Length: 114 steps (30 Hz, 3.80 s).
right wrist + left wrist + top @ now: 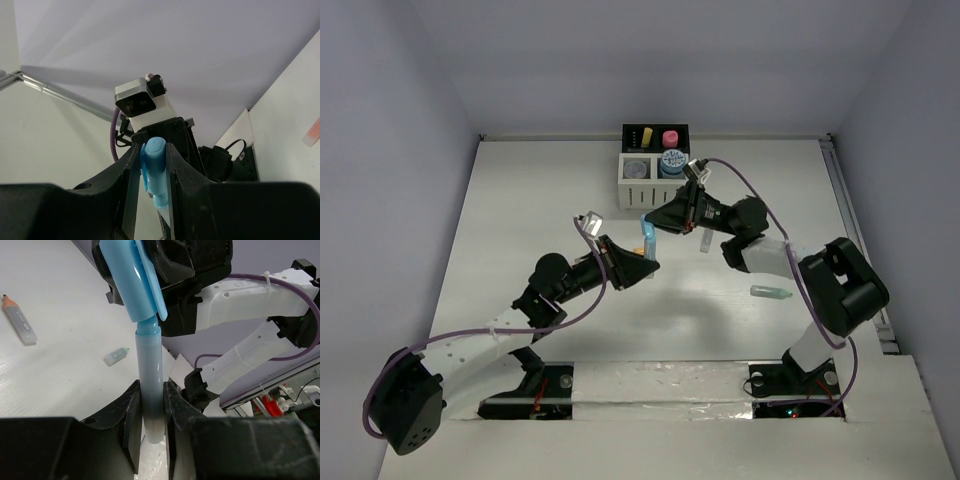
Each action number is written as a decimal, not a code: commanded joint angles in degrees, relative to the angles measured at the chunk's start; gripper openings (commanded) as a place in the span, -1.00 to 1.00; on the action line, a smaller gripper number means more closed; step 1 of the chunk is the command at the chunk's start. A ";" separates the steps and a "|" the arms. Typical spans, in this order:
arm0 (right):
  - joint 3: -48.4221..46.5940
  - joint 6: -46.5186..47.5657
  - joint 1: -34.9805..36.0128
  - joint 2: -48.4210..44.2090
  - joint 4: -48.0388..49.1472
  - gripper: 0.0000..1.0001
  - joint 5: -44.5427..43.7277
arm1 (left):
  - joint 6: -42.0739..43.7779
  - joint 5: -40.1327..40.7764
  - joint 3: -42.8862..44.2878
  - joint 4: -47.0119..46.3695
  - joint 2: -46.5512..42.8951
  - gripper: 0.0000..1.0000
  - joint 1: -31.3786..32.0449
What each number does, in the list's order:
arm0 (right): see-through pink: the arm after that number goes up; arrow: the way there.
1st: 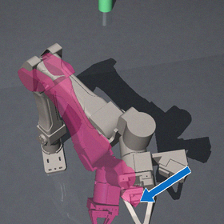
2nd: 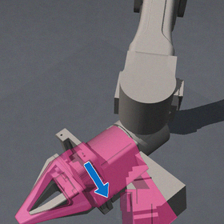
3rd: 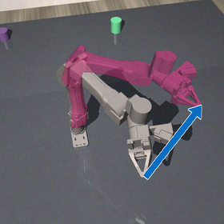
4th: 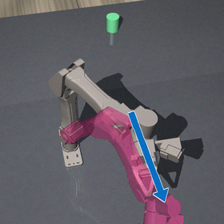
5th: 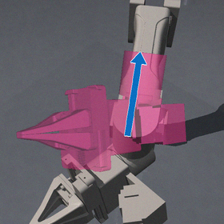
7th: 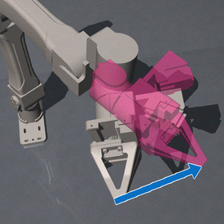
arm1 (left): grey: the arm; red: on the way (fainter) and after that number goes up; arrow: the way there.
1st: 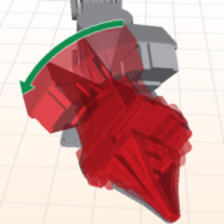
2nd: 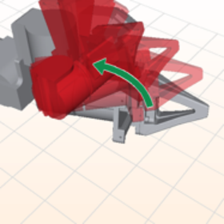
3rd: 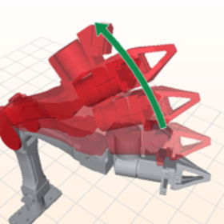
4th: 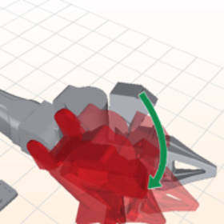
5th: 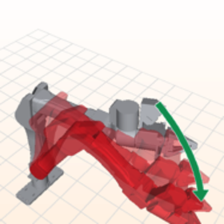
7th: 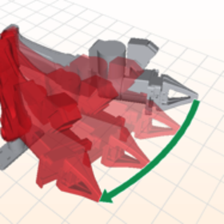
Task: Sort the stationery into containers
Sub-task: Close the pen cap on the pen.
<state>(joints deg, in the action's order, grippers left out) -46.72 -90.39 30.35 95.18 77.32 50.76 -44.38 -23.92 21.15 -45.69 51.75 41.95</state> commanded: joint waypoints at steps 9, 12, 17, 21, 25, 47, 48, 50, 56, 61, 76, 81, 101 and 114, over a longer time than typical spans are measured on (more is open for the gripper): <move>4.35 13.31 3.58 -5.43 20.94 -0.96 3.64 | -3.34 0.45 5.22 -18.47 -3.14 -1.00 0.06; 4.09 13.13 3.58 -6.32 20.86 -0.96 3.29 | -3.26 0.98 5.75 -17.51 -4.28 -1.00 0.06; 4.96 13.48 3.58 -7.90 20.94 -0.97 1.19 | -3.17 2.83 5.05 -16.97 -5.60 -1.00 0.06; 6.64 15.50 4.10 -9.13 20.94 -0.97 -1.10 | -2.82 3.44 4.69 -17.59 -5.34 -1.00 0.06; 6.82 15.95 4.10 -10.18 20.94 -0.97 -2.07 | -2.73 3.62 4.78 -18.12 -4.20 -1.00 0.58; 15.51 36.57 9.72 -19.50 -12.61 -1.00 -1.19 | 4.12 3.18 12.68 -11.44 -4.37 -1.00 1.11; 15.95 37.99 10.43 -20.46 -16.81 -1.00 -2.15 | 4.56 3.27 13.30 -10.39 -4.29 -1.00 1.11; 17.27 42.37 11.30 -21.43 -20.61 -1.00 -3.56 | 5.61 2.92 15.31 -9.25 -3.85 -1.00 1.11; 19.82 48.11 14.29 -21.97 -31.00 -1.00 -7.96 | 6.76 1.25 19.45 -7.57 -1.57 -1.00 1.11; 23.42 46.89 14.83 -20.73 -28.02 -1.00 -8.22 | 8.69 0.28 22.79 -4.42 -1.47 -1.00 -0.64; 28.17 44.51 15.35 -19.59 -25.29 -1.00 -9.10 | 6.41 -4.11 26.22 -3.35 -2.71 -1.00 -5.74; 29.49 44.51 16.50 -19.94 -25.46 -1.00 -9.37 | 5.53 -6.13 28.60 -3.18 -2.88 -1.00 -7.50; 14.31 47.14 18.26 -26.62 -35.74 -1.00 -25.96 | 0.96 -11.95 18.33 3.31 -4.54 -0.88 -8.03; -20.32 51.71 7.28 -6.33 -39.52 -1.00 -36.79 | 11.58 -6.68 12.16 28.36 -17.72 0.98 -8.03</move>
<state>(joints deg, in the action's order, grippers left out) -59.55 -43.05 43.18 85.03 39.40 19.33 -36.62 -29.93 31.90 -21.26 38.89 32.86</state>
